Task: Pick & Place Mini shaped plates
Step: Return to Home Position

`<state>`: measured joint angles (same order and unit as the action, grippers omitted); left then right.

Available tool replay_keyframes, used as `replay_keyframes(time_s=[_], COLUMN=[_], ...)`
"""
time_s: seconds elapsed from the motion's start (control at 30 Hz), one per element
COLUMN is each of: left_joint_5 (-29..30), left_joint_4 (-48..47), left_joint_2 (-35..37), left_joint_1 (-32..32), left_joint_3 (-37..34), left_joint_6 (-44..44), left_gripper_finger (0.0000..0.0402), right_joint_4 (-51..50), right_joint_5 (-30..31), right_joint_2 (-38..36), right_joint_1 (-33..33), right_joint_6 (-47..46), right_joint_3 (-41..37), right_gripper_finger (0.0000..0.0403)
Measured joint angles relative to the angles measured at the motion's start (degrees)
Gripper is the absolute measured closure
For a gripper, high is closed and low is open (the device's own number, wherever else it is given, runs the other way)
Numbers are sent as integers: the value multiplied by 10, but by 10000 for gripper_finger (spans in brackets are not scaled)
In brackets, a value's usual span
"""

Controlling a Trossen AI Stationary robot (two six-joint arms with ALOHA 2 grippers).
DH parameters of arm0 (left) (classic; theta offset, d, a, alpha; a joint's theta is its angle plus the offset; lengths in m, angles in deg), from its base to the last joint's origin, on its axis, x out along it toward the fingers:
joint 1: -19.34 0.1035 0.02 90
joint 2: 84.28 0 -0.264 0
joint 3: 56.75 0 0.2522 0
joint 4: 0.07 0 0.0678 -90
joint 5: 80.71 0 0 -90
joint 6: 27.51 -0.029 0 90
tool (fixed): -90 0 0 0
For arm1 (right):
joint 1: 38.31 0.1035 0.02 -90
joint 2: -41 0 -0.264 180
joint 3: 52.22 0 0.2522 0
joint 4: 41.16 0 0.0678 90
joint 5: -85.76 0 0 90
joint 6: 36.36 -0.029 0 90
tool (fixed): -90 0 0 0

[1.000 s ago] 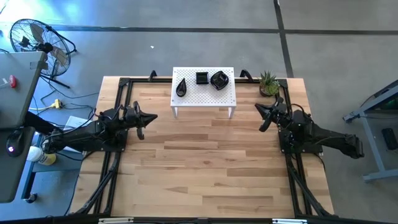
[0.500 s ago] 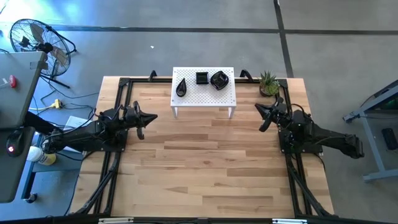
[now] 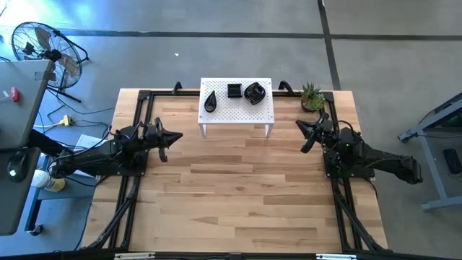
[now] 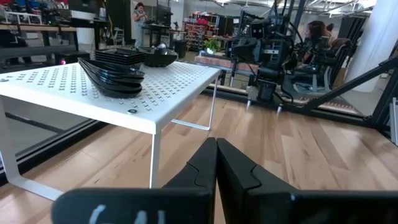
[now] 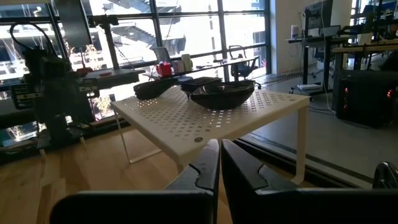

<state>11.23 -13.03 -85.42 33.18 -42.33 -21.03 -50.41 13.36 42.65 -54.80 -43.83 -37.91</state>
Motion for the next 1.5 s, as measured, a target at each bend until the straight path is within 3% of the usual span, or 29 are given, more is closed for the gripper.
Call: replay_keyframes(time_s=[1.5], left_joint_5=[0], left_joint_4=[0], left_joint_2=[0], left_joint_1=[0], left_joint_3=[0], left_joint_6=[0], left_gripper_finger=[401], right_joint_4=[0], right_joint_5=[0], right_joint_2=[0], right_joint_1=[0], right_joint_6=[0], right_joint_3=[0], right_gripper_finger=[391])
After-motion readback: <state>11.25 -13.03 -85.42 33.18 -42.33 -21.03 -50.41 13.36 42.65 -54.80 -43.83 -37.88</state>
